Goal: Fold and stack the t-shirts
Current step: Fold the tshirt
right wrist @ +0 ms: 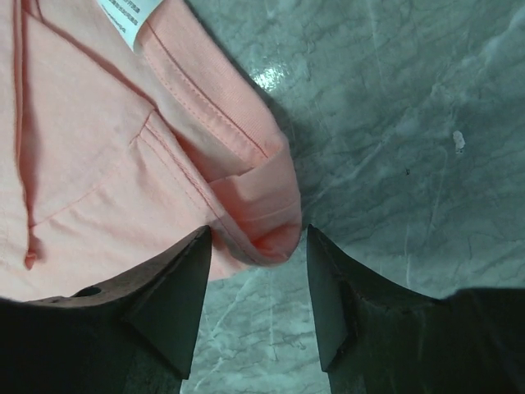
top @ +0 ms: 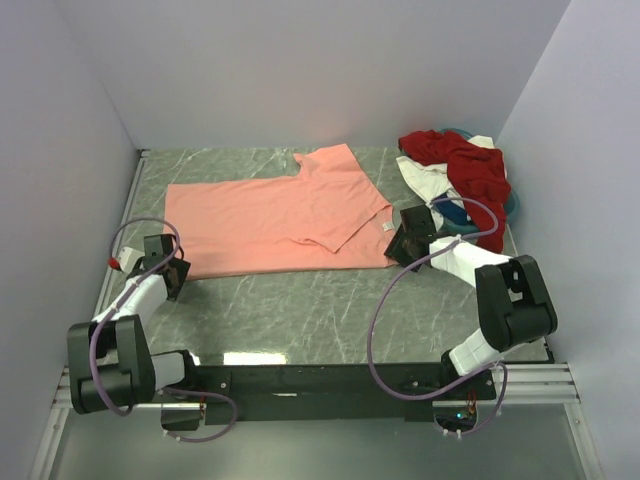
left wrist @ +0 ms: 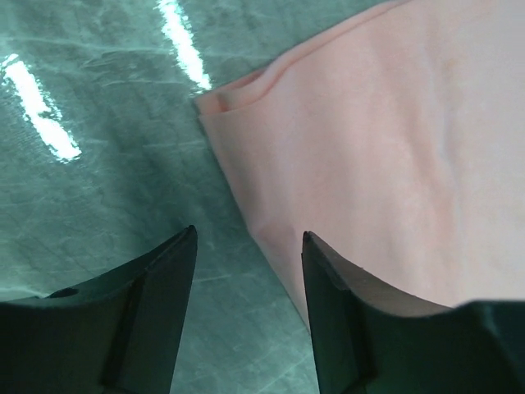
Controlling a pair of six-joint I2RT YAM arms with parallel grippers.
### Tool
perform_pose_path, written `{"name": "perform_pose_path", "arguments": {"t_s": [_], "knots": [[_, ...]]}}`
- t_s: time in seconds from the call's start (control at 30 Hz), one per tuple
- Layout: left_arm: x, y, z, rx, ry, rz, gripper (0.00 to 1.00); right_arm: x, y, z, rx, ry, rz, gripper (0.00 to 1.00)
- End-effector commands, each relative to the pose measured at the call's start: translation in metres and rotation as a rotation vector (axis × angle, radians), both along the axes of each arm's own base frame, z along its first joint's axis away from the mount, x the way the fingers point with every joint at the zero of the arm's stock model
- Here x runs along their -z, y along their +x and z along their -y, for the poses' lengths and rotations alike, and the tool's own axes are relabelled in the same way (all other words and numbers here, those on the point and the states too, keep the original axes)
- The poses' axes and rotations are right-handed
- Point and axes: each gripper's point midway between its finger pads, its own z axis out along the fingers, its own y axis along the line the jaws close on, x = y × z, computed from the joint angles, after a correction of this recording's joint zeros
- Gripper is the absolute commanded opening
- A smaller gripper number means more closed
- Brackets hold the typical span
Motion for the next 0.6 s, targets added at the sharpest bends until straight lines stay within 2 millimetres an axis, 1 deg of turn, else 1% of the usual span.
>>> {"name": "perform_pose_path", "arguments": {"t_s": [0.0,0.07,0.1,0.13,0.17,0.2,0.23,0.27,0.3,0.33,0.37,0.43,0.53,0.57], "knots": [[0.001,0.004,-0.009,-0.056,0.007,-0.014,0.59,-0.005,0.013,-0.003,-0.007,0.008,0.039,0.56],[0.005,0.005,-0.01,-0.065,0.006,-0.027,0.58,-0.004,0.015,-0.004,-0.011,0.008,0.034,0.54],[0.009,0.005,-0.011,-0.07,0.004,-0.043,0.57,-0.003,0.016,-0.004,-0.011,0.008,0.032,0.52],[0.011,0.007,-0.011,-0.069,0.002,-0.047,0.53,-0.003,0.016,-0.004,-0.011,0.008,0.031,0.49],[0.013,0.009,-0.011,-0.07,-0.001,-0.058,0.5,-0.004,0.018,-0.004,-0.011,0.009,0.035,0.45],[0.014,0.011,-0.011,-0.068,0.0,-0.062,0.46,-0.002,0.018,-0.004,-0.011,0.004,0.031,0.33],[0.014,0.012,-0.011,-0.066,-0.001,-0.064,0.35,-0.001,0.018,-0.004,-0.011,0.003,0.027,0.29],[0.015,0.014,-0.012,-0.062,0.001,-0.069,0.28,-0.001,0.018,-0.003,-0.01,0.0,0.024,0.17],[0.015,0.015,-0.012,-0.057,0.001,-0.068,0.22,-0.001,0.017,-0.002,-0.006,-0.003,0.022,0.1],[0.014,0.015,-0.012,-0.053,0.006,-0.066,0.09,-0.001,0.015,0.0,-0.002,-0.008,0.019,0.05],[0.013,0.014,-0.012,-0.046,0.011,-0.067,0.02,-0.004,0.013,0.001,-0.004,-0.011,0.024,0.0],[0.011,0.012,-0.015,-0.053,0.03,-0.072,0.01,-0.008,0.01,0.002,-0.001,-0.006,0.032,0.0],[0.004,0.005,-0.02,-0.071,0.057,-0.064,0.01,-0.016,-0.004,0.004,0.001,0.003,0.042,0.0],[0.001,0.003,-0.02,-0.073,0.06,-0.05,0.01,-0.02,-0.012,0.008,0.005,-0.001,0.043,0.0]]}}
